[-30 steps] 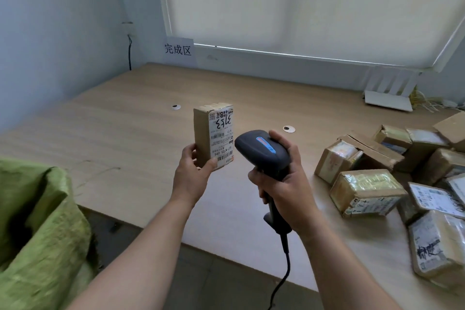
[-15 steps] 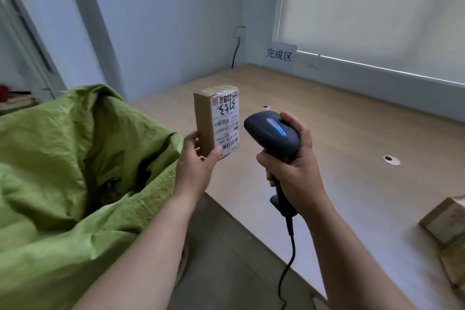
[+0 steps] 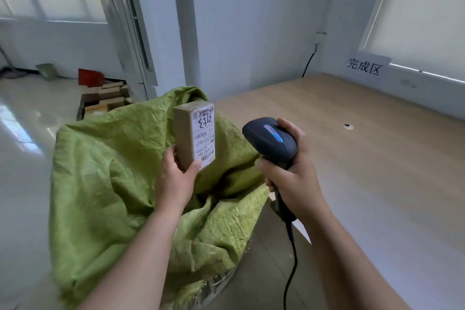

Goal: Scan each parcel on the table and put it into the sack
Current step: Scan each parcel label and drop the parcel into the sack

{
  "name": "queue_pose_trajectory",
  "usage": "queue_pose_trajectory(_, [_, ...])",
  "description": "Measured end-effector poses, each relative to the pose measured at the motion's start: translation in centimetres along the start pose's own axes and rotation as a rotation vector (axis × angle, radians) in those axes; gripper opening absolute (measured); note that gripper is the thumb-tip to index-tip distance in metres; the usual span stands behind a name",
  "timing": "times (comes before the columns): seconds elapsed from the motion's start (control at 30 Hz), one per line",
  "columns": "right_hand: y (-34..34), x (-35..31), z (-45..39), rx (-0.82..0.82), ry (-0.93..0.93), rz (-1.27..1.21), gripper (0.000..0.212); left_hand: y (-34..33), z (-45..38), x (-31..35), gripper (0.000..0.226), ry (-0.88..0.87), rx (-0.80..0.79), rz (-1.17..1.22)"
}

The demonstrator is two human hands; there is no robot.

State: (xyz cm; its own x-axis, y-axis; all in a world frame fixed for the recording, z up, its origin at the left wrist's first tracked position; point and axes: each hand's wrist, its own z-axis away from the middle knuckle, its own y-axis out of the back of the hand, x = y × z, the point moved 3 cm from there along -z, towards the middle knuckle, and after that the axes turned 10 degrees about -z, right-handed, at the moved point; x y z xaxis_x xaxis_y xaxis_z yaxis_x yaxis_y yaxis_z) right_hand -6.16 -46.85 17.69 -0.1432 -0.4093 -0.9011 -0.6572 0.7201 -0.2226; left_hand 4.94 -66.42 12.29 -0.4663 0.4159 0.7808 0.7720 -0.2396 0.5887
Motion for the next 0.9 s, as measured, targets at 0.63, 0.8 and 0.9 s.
queue_pose_trajectory(0.63, [-2.2, 2.9, -2.2, 0.111, -0.054, 0.039, 0.072, -2.2, -4.9, -1.1, 0.072, -0.173, -0.139, -0.062])
queue_pose_trajectory(0.8, [1.0, 1.4, -0.1, 0.221, -0.042, 0.137, 0.072, -5.6, -3.4, 3.2, 0.064, -0.380, -0.268, -0.053])
queue_pose_trajectory(0.9, [3.8, 0.0, 2.0, 0.312, -0.047, 0.202, 0.072, -7.7, -1.1, 6.1, 0.060, -0.479, -0.345, -0.027])
